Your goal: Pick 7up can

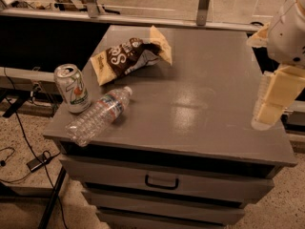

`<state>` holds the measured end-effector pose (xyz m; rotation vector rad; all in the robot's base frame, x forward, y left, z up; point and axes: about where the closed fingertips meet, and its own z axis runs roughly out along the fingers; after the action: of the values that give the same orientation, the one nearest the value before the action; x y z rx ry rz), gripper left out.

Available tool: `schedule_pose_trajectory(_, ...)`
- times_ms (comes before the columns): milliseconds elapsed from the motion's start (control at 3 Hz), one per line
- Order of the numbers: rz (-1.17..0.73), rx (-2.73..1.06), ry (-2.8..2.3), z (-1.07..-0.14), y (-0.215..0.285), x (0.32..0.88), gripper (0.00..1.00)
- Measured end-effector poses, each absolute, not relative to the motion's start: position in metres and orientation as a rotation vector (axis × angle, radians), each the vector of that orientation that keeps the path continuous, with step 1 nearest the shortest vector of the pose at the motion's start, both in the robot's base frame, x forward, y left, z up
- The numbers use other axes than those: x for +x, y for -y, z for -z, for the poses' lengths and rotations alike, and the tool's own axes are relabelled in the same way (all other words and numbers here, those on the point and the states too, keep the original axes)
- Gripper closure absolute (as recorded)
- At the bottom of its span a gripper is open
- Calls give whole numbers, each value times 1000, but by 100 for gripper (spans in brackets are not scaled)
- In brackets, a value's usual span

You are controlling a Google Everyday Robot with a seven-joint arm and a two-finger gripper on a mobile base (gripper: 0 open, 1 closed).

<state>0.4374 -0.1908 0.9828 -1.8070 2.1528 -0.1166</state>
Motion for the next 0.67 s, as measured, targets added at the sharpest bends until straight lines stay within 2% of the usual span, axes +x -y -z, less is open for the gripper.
schedule_pose_trajectory(333,124,-2018,-1947,-994,106,430,0)
schedule_pose_trajectory(667,125,-2221,-1680,-1013,-11,410,0)
